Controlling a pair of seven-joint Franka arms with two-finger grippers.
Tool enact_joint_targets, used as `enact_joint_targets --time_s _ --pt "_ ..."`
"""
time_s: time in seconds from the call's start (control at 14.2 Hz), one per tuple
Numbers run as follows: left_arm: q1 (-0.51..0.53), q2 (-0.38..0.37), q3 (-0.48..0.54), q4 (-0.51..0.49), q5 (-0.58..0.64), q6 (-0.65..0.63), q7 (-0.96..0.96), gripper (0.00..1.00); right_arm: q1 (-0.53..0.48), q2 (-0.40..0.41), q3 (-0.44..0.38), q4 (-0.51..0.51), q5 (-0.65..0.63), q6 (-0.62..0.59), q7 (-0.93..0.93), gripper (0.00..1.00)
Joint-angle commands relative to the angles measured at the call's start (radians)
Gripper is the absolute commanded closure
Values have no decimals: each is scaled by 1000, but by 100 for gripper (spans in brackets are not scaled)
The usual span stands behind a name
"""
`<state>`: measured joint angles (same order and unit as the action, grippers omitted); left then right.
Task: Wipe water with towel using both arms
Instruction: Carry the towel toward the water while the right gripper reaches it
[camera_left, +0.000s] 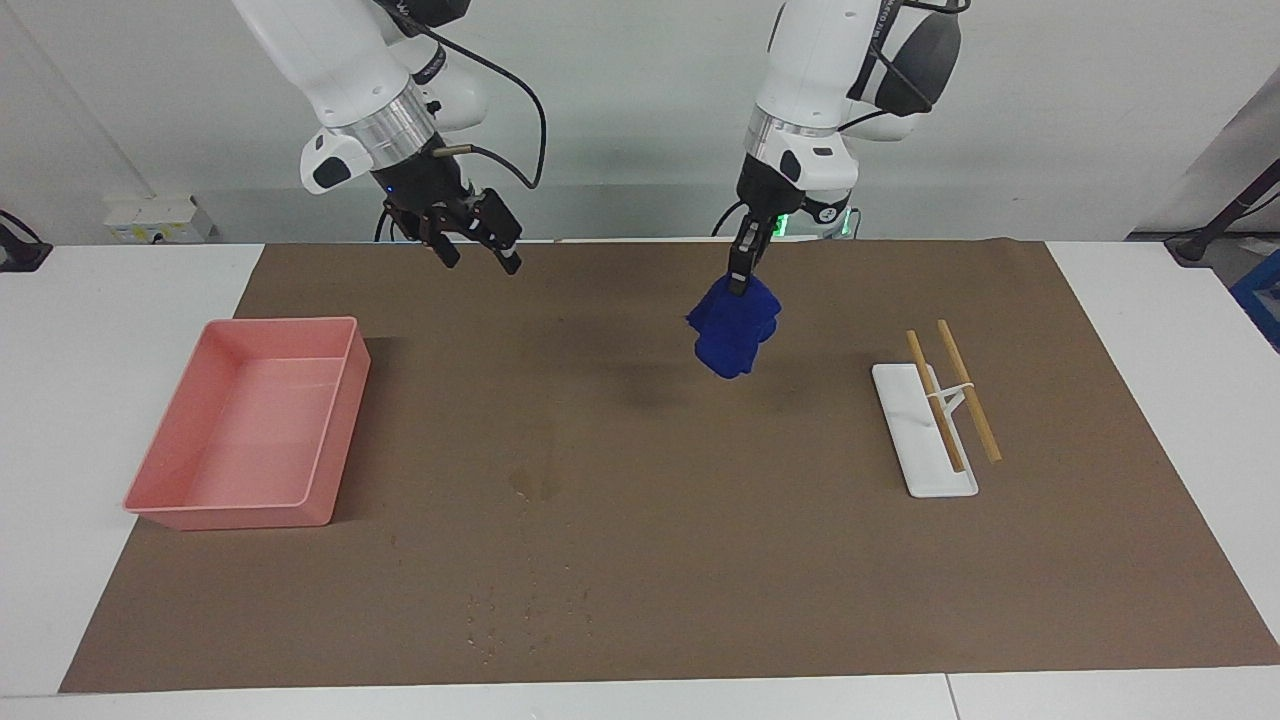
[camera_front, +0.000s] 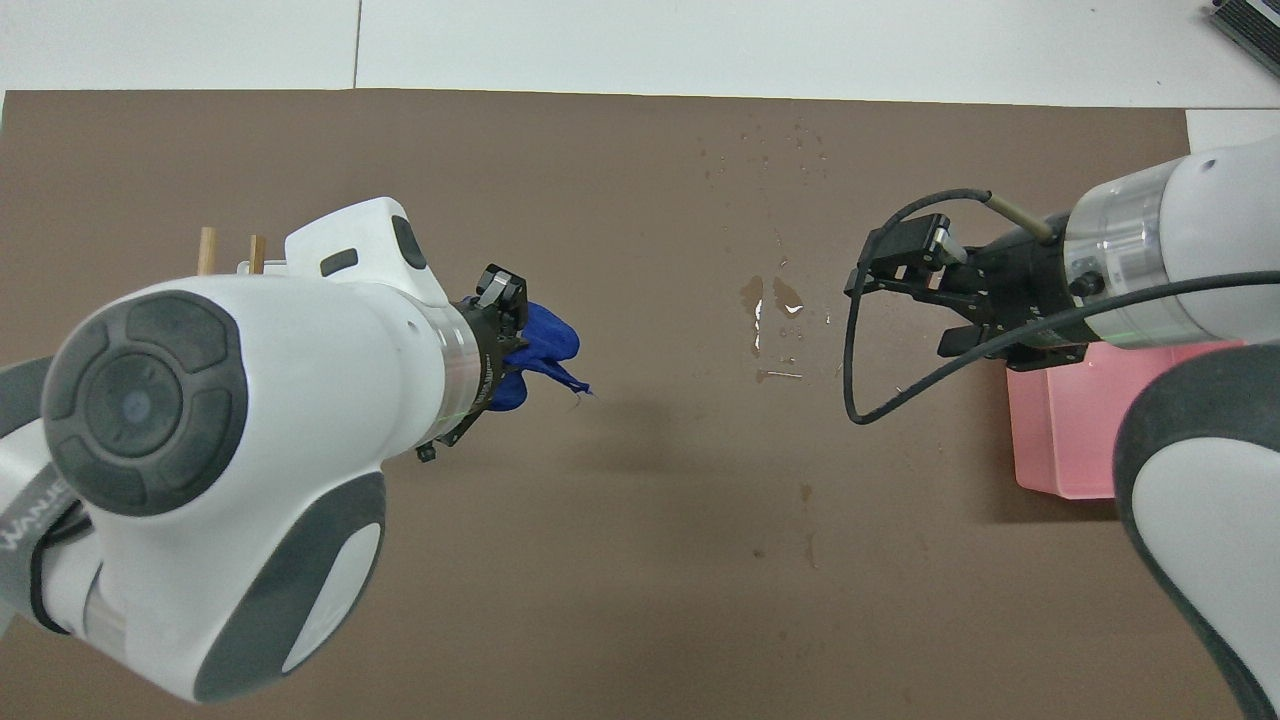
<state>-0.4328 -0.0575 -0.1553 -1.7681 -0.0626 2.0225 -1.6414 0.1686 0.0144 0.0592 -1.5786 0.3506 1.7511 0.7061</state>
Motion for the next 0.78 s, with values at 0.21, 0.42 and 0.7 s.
enact_joint_targets --time_s 0.21,0.42,0.7 --pt "-122 36 14 61 -9 189 -337 91 72 142 7 124 73 128 277 0" --pt "-126 36 5 111 -46 205 -443 91 84 171 7 155 87 134 341 0" --pt "-124 36 5 160 -46 208 -564 91 98 165 7 138 90 67 389 0"
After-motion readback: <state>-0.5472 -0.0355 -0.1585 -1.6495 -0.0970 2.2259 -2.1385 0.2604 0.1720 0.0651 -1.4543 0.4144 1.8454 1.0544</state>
